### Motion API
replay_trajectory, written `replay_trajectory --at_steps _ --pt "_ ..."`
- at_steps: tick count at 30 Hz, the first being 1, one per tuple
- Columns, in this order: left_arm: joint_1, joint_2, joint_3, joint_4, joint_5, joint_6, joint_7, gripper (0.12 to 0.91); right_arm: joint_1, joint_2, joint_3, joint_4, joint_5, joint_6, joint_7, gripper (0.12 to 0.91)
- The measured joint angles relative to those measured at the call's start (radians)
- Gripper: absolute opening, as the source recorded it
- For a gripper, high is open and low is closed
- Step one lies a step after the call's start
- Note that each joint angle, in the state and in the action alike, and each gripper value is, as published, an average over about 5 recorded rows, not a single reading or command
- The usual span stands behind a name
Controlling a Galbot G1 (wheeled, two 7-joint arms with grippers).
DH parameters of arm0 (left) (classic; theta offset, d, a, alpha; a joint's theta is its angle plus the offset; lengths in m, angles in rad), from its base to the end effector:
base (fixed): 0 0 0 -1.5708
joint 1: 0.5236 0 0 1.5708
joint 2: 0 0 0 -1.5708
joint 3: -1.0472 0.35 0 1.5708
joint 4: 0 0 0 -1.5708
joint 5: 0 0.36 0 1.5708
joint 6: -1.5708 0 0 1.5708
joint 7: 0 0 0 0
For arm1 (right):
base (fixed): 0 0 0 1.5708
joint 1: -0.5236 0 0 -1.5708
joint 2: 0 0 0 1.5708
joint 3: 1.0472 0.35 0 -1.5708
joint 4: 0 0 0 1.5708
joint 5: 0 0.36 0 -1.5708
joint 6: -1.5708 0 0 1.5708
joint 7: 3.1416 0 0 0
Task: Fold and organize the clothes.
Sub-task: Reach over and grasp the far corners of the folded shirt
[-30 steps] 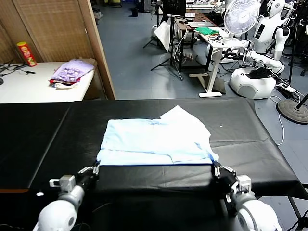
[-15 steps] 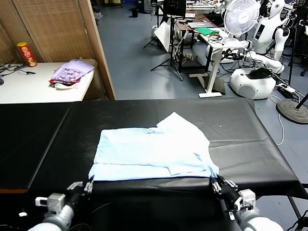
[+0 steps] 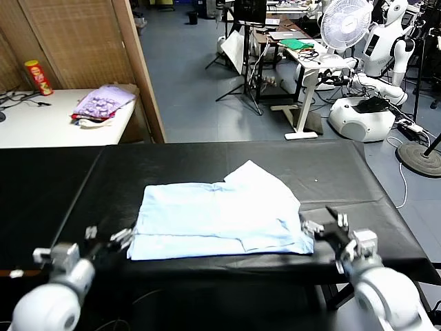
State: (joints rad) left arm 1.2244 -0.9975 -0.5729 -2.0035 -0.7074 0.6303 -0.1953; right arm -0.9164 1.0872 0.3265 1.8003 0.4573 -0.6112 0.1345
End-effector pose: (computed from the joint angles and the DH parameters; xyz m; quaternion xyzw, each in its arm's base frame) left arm 0.2934 0.1215 -0.2135 -0.0246 -0.9765 0.0134 0.2137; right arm 0.3760 -0.0639 -0.2221 0.0630 -0.9804 0.0639 0.1757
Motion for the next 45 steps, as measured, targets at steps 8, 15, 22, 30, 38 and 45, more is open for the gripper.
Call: replay_trajectory --at_steps 8,15,22,30,38,45 --pt "-0.231 0.013 0.137 0.237 -0.070 0.046 0.005 0.798 0.268 0.093 -0.157 -0.324 -0.023 0.031 -0.052 0.798" --pt "-0.339 -0.001 0.195 0.372 -0.078 0.065 0.038 0.798 0.391 0.161 -0.210 -0.526 -0.040 0.014 -0.088 0.798" --pt "-0.403 -0.016 0.218 0.472 -0.071 0.052 0.076 0.796 0.448 0.211 -0.211 -0.648 -0.041 0.023 -0.123 0.798" --pt "-0.436 -0.028 0.239 0.545 -0.063 0.047 0.105 0.443 0.472 0.242 -0.213 -0.723 -0.046 0.012 -0.156 0.720" --pt "-0.422 -0.021 0.241 0.532 -0.068 0.033 0.141 0.130 0.468 0.251 -0.218 -0.730 -0.056 0.015 -0.168 0.389" --pt "-0.413 -0.025 0.239 0.503 -0.069 0.015 0.153 0.127 0.448 0.255 -0.201 -0.712 -0.069 0.052 -0.159 0.126"
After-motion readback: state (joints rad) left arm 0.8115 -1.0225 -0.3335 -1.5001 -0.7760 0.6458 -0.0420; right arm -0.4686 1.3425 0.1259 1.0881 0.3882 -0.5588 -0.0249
